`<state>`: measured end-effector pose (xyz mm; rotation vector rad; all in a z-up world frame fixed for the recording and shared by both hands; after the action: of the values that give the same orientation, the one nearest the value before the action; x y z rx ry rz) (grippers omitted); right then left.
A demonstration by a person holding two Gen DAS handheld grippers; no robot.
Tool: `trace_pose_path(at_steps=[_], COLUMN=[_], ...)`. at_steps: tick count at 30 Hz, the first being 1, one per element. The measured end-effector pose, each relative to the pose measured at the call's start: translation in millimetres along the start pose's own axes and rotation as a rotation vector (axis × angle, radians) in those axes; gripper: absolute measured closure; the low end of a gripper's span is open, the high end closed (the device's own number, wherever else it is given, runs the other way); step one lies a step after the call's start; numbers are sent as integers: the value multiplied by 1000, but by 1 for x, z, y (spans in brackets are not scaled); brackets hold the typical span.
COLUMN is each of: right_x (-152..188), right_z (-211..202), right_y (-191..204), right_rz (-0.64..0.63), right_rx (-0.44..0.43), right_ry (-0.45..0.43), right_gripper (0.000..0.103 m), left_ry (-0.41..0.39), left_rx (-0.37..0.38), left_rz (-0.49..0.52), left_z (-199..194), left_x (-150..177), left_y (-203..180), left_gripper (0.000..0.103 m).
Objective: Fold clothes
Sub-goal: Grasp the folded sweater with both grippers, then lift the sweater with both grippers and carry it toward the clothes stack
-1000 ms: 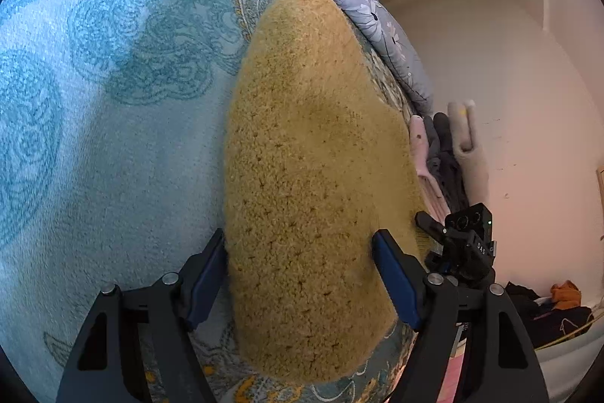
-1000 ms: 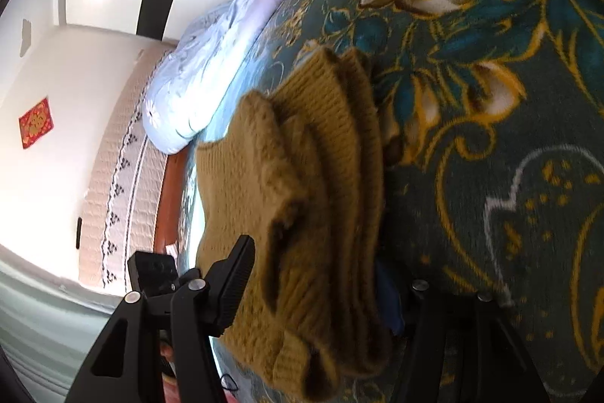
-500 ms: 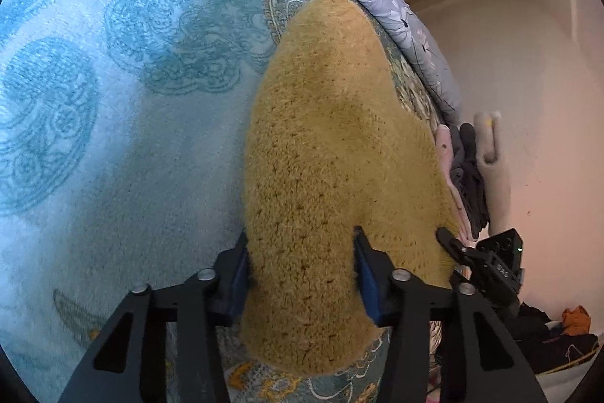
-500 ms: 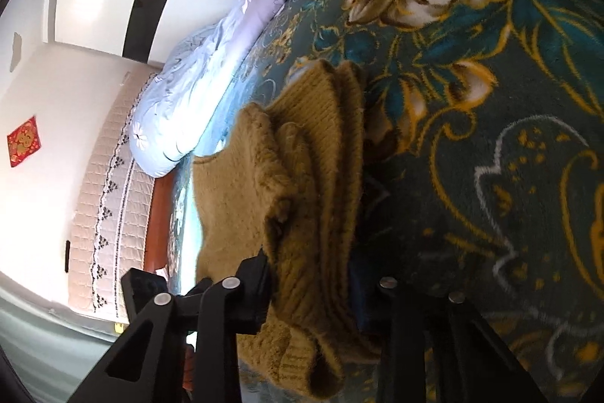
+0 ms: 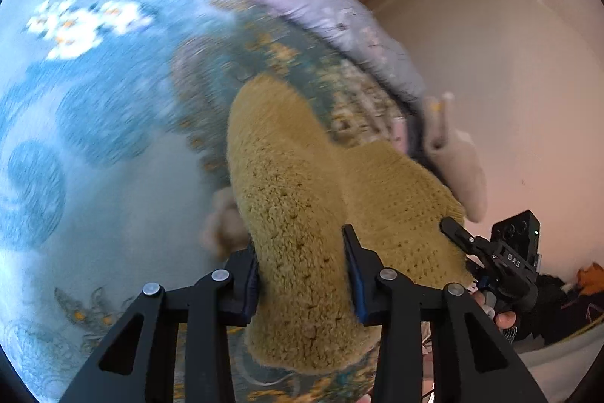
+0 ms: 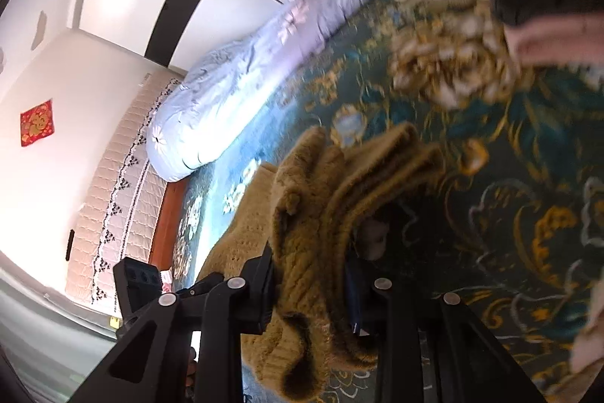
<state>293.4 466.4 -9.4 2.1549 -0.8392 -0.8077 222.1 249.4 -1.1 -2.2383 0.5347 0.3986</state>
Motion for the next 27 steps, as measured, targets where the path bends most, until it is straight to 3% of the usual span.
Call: trace_pose_path(at_steps=[11,15,18,27], right_x=[-104,-149,-181,-260], right_z=[-142,-193,-225,-296], right_y=[56,68,63,5], right_rz=[-198,-255,-248,-190], right_rx=[8,35,64,136], right_ry=[-211,-304,-356,-508], right_gripper=[72,72,72,72], left_ry=[-152,-200,-222,-212], left_rx=[152,165,173,249], left_rz=[220,343,424,492], left_z=[-13,1,21,115], left_x=[-94,-131,-156,-196], left_y=[-155,-220,-267,-353], left_gripper=[63,63,63,63])
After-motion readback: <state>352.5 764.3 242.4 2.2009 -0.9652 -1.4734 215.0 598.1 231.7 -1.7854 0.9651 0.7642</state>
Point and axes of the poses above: each gripper's, at about its wrist camera, not at the fingertips, and z roughly the way its jaws point, y to its left, x to its underside, the point moved 9 cm from there along z, roughly the way its jaws point, and after that the axes turned 6 degrees about z, right-handed, at the moved point
